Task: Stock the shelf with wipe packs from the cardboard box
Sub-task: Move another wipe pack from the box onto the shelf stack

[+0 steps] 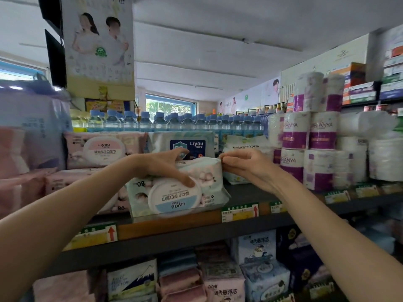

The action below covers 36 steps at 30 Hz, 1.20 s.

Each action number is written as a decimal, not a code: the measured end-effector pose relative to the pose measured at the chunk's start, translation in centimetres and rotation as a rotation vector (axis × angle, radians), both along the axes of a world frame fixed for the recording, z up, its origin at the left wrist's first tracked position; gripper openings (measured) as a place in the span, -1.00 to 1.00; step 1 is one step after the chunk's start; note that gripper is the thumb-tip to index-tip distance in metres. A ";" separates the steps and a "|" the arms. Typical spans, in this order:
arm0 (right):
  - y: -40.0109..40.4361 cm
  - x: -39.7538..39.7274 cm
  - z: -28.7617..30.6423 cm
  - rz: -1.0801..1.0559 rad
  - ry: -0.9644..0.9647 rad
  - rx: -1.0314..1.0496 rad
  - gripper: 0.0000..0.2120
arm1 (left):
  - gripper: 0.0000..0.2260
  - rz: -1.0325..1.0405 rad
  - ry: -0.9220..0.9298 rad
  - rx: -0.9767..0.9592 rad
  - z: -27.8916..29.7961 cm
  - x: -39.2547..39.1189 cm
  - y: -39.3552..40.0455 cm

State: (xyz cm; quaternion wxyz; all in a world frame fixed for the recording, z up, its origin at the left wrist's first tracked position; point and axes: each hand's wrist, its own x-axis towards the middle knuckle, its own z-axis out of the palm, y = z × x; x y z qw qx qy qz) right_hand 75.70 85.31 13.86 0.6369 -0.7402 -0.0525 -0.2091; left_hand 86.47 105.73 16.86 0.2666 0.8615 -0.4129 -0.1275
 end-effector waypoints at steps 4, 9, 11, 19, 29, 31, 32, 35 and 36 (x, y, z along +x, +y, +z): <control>-1.2 0.8 -1.4 0.196 0.248 -0.069 -0.27 | -0.21 0.036 -0.048 -0.215 -0.3 -0.3 2.1; 2.5 3.1 -1.7 0.213 0.181 -0.261 -0.50 | -0.23 0.097 -0.137 -0.419 -0.6 -0.4 4.1; 3.3 3.3 0.3 0.229 0.034 -0.021 -0.45 | -0.20 0.112 -0.078 -0.574 -0.3 -0.4 5.1; 7.8 3.5 3.6 0.303 -0.162 -0.096 -0.15 | -0.25 -0.016 0.216 -1.235 2.5 -1.1 3.5; 2.6 4.3 3.5 0.230 0.252 -1.325 0.05 | 0.03 0.091 0.009 -0.298 -2.3 1.3 6.2; 2.6 4.9 3.4 0.211 0.316 -1.420 -0.09 | 0.01 0.136 -0.050 -0.226 -2.9 1.9 5.9; 2.6 4.9 3.6 0.171 0.299 -1.444 -0.17 | -0.06 0.153 -0.075 -0.214 -2.8 2.1 5.7; 2.5 4.1 3.8 0.080 0.232 -1.395 -0.37 | -0.29 0.158 -0.217 -0.099 -2.0 1.4 5.6; 2.5 3.7 3.5 0.043 0.220 -1.373 -0.40 | -0.34 0.166 -0.304 -0.090 -1.9 1.2 5.5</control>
